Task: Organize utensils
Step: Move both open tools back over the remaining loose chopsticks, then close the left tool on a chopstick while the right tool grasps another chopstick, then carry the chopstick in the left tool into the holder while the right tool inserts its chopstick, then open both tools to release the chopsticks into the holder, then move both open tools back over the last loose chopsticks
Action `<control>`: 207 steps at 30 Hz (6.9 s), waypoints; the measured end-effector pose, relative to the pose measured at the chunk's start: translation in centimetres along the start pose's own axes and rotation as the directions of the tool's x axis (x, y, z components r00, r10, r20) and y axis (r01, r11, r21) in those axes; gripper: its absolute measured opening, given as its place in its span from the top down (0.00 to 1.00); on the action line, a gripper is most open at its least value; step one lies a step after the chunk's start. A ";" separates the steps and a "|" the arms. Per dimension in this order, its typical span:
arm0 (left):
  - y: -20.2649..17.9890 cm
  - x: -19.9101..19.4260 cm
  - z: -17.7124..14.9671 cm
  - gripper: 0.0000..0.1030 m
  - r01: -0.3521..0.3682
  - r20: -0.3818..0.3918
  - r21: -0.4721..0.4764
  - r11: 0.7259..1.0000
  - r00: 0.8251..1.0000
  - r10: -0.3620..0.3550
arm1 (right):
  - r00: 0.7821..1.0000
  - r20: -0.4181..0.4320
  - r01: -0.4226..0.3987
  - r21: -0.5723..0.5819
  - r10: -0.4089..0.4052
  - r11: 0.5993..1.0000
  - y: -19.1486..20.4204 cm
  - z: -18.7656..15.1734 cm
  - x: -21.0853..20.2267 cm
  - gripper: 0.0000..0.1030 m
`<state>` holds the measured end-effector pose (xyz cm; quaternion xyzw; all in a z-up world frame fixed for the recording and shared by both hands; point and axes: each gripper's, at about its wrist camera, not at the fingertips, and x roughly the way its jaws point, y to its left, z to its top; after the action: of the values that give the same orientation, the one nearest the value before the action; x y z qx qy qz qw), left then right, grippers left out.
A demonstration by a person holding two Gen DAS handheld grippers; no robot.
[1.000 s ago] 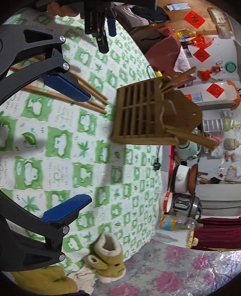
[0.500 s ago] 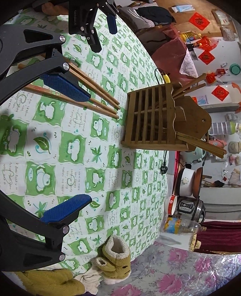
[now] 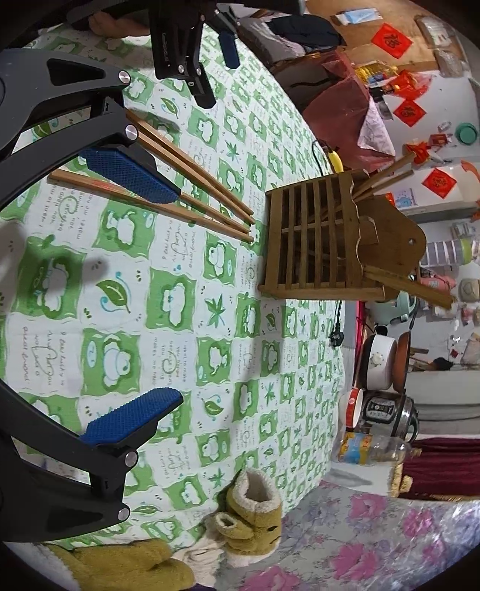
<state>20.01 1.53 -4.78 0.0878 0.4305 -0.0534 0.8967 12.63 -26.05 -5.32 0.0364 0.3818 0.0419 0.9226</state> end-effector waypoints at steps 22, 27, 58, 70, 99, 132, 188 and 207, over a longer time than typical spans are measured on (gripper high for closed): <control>0.1 -2.4 -2.9 0.06 0.160 -0.007 0.045 0.986 0.987 -0.160 | 0.998 -0.022 -0.055 0.122 0.058 0.991 -2.4 -1.3 -1.0 0.06; -0.8 -3.5 -4.2 0.06 0.263 -0.020 0.130 0.956 0.965 -0.263 | 0.998 -0.030 -0.057 0.120 0.061 0.991 -2.3 -1.3 -0.7 0.06; -0.3 0.6 -3.5 0.05 0.213 -0.176 0.070 0.975 0.964 -0.198 | 0.984 -0.153 -0.120 -0.196 0.090 0.973 2.4 -4.2 -1.9 0.06; -0.3 0.6 -3.5 0.05 0.212 -0.177 0.071 0.975 0.964 -0.197 | 0.977 -0.210 -0.080 -0.278 0.021 0.957 3.9 -4.3 -0.7 0.12; -2.7 -2.4 -5.3 0.68 0.285 -0.118 0.183 0.941 0.956 -0.267 | 0.988 -0.132 -0.089 -0.104 0.075 0.991 -1.0 -4.0 -2.1 0.38; -0.4 -10.5 1.5 0.94 0.226 0.146 0.119 0.967 0.959 -0.242 | 0.990 0.095 -0.096 -0.113 0.107 0.989 0.0 2.8 -8.3 0.94; -2.2 -7.4 22.0 0.06 0.148 0.470 -0.092 0.985 0.878 -0.088 | 0.943 0.319 -0.119 0.052 0.097 0.991 0.5 20.3 -1.6 0.66; -0.4 -9.8 21.3 0.06 0.119 0.495 -0.121 0.985 0.868 -0.044 | 0.903 0.427 -0.085 0.085 0.041 0.993 -0.6 20.1 -5.1 0.41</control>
<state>30.11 -3.03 15.92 -0.0135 0.1951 -0.0800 0.9774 23.35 -27.93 12.38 0.1035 0.1725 0.0433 0.9786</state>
